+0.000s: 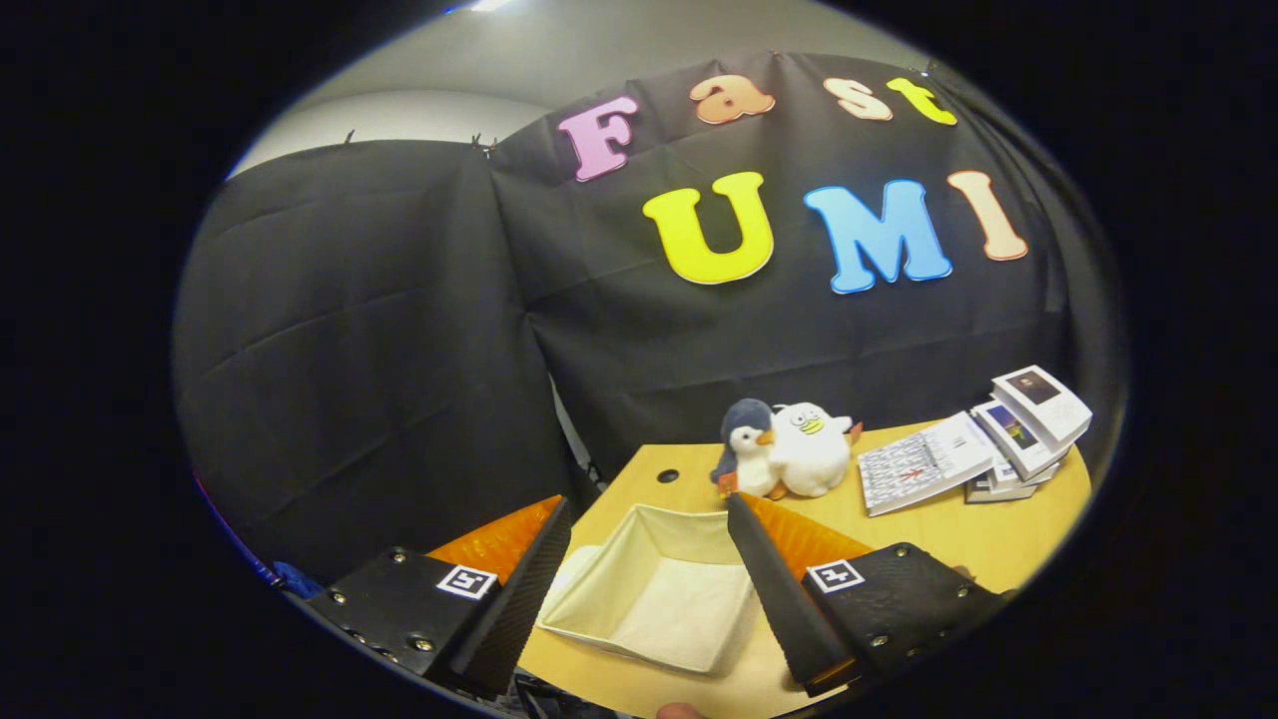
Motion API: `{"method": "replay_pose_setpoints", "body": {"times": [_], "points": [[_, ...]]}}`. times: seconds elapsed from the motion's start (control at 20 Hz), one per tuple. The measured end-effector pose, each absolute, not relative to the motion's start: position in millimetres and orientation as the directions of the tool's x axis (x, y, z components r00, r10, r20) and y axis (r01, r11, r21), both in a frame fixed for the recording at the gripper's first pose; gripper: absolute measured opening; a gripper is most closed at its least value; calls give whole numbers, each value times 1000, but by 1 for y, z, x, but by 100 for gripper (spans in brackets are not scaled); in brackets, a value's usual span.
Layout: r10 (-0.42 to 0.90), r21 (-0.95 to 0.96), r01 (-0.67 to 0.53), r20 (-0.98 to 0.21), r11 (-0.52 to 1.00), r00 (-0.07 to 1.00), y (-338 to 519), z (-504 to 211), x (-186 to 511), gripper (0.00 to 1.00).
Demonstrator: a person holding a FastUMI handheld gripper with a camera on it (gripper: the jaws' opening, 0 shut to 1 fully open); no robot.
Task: Open the storage box then place both shoes into the box .Put the left shoe in first, then the right shoe, with the right side of both shoes facing outward in a uniform manner.
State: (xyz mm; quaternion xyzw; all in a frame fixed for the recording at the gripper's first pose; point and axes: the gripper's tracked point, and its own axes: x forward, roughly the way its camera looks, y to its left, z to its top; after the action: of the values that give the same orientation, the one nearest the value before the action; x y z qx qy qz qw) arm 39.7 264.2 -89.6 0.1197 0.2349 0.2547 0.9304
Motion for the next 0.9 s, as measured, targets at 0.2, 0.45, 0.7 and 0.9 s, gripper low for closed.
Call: {"method": "replay_pose_setpoints", "body": {"times": [0.2,0.45,0.7,0.9], "points": [[469,317,-361,-404,877,785,220,-108,46,97],[398,266,-304,-463,915,792,172,-149,51,97],[350,250,-251,-541,935,765,139,-202,49,98],[334,236,-238,-612,942,717,123,-245,41,98]]}}
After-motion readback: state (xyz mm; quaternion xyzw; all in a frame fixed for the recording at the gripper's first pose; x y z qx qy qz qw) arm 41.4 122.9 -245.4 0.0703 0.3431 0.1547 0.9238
